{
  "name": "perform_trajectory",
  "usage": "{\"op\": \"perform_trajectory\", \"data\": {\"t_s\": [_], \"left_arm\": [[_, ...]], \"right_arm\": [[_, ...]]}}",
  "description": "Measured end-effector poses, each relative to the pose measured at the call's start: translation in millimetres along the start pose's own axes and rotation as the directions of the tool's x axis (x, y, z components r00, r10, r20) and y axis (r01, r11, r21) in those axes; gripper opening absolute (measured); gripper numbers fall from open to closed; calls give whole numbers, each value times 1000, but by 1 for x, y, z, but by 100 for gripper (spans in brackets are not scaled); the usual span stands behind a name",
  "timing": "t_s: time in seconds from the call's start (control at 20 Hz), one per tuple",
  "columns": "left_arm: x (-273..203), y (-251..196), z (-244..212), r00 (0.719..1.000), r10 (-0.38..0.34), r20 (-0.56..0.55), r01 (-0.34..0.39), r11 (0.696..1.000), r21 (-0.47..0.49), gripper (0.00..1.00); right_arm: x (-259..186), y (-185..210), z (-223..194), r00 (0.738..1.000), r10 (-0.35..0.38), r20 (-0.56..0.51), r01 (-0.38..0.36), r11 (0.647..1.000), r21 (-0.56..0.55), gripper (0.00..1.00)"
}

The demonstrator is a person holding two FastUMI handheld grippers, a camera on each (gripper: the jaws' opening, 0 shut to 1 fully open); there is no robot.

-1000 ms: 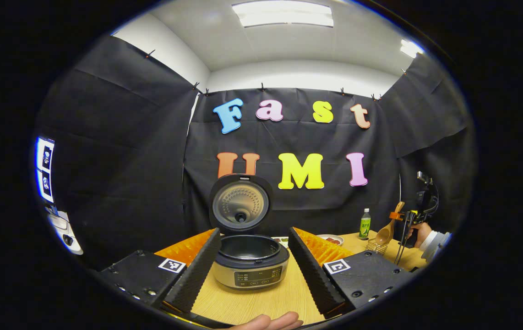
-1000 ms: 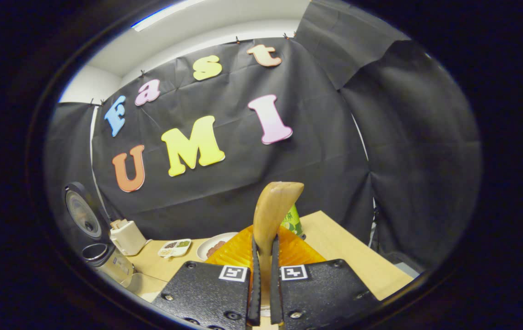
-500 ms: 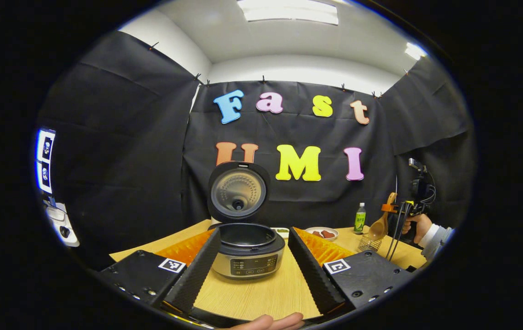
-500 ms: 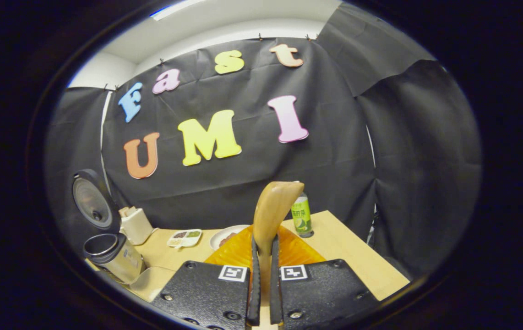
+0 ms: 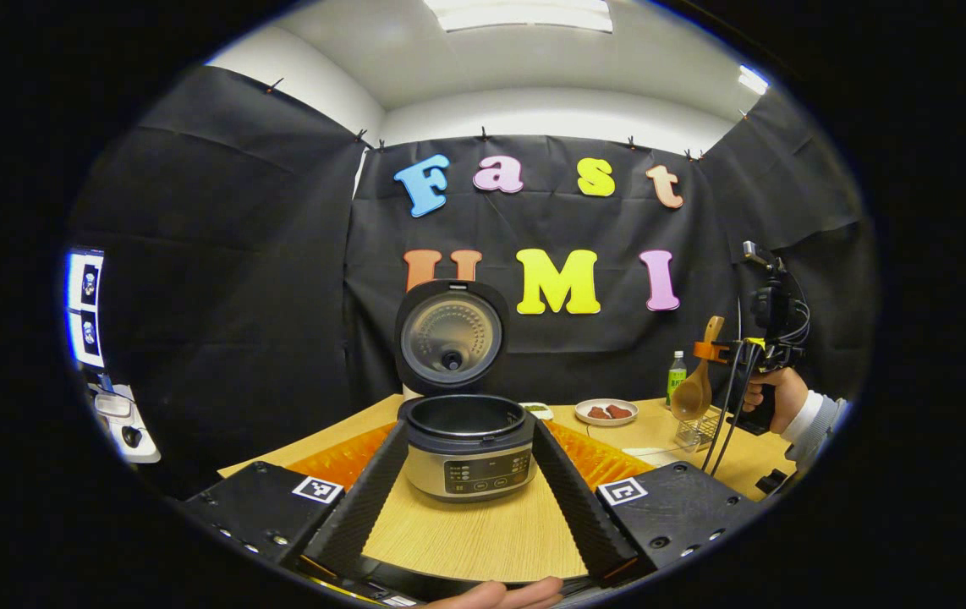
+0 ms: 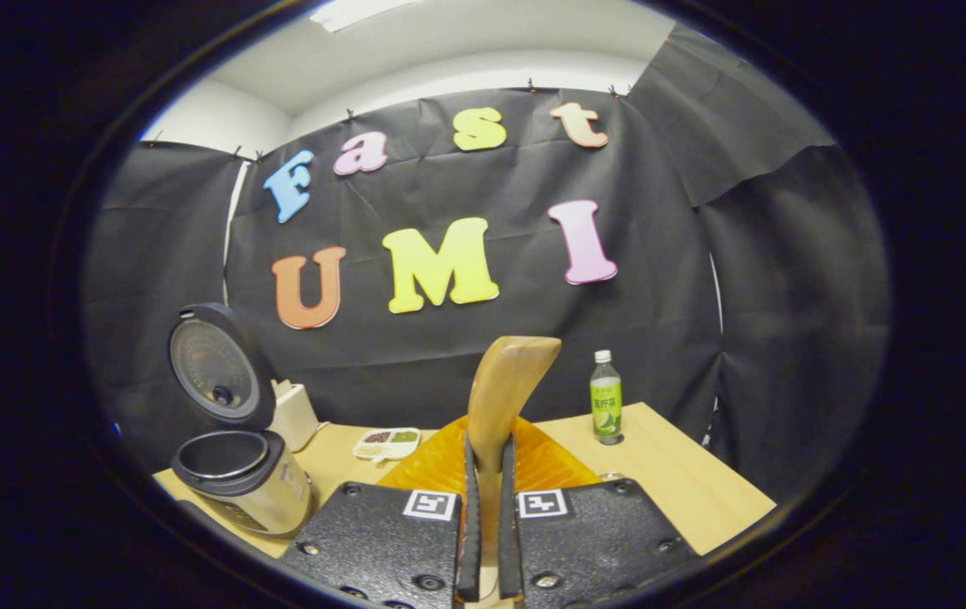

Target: Close the left gripper, press the button to open the rice cooker; take a wooden spoon from the chopstick holder with the right hand, scoop a spoonful of rice and pour it into the rice cooker, then put the wooden spoon back into the chopstick holder.

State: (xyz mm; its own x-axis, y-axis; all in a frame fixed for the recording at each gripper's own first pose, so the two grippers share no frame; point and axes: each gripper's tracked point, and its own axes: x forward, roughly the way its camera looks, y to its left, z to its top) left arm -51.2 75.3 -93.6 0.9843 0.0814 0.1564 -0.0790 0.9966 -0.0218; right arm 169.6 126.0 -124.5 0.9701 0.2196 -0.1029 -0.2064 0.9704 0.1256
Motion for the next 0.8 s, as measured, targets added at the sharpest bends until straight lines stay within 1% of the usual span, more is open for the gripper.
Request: {"op": "perform_trajectory", "data": {"t_s": [0.1, 0.15, 0.2, 0.3, 0.35, 0.45, 0.5, 0.75, 0.8], "left_arm": [[-1, 5, -1, 1000, 9, -3, -9, 1000, -8, 94], [-2, 6, -2, 1000, 9, -6, -9, 1000, -13, 94], [-4, 6, -2, 1000, 5, -6, -5, 1000, -16, 94], [-6, 10, -3, 1000, 1, -10, -1, 1000, -25, 94], [-6, 13, -3, 1000, -1, -9, 0, 999, -32, 94], [-7, 18, -3, 1000, 6, -6, -7, 999, -35, 94], [-7, 22, -3, 1000, 12, -5, -12, 999, -33, 94], [-5, 28, -10, 1000, 12, -14, -12, 1000, -27, 94], [-6, 31, -12, 1000, 14, -20, -14, 999, -33, 94]], "right_arm": [[5, 16, -23, 999, -4, -33, 3, 999, -39, 14], [8, 23, -38, 998, -10, -60, 7, 998, -55, 11], [12, 29, -51, 997, -21, -78, 15, 997, -74, 13], [19, 26, -65, 994, -94, -57, 87, 989, -120, 13], [21, 23, -70, 989, -140, -41, 132, 978, -159, 13], [25, 24, -79, 981, -191, -20, 183, 959, -217, 13], [27, 27, -83, 980, -199, -18, 189, 953, -236, 14], [38, 28, -101, 967, -250, -58, 228, 940, -253, 14], [39, 31, -100, 968, -245, -58, 225, 944, -241, 14]]}}
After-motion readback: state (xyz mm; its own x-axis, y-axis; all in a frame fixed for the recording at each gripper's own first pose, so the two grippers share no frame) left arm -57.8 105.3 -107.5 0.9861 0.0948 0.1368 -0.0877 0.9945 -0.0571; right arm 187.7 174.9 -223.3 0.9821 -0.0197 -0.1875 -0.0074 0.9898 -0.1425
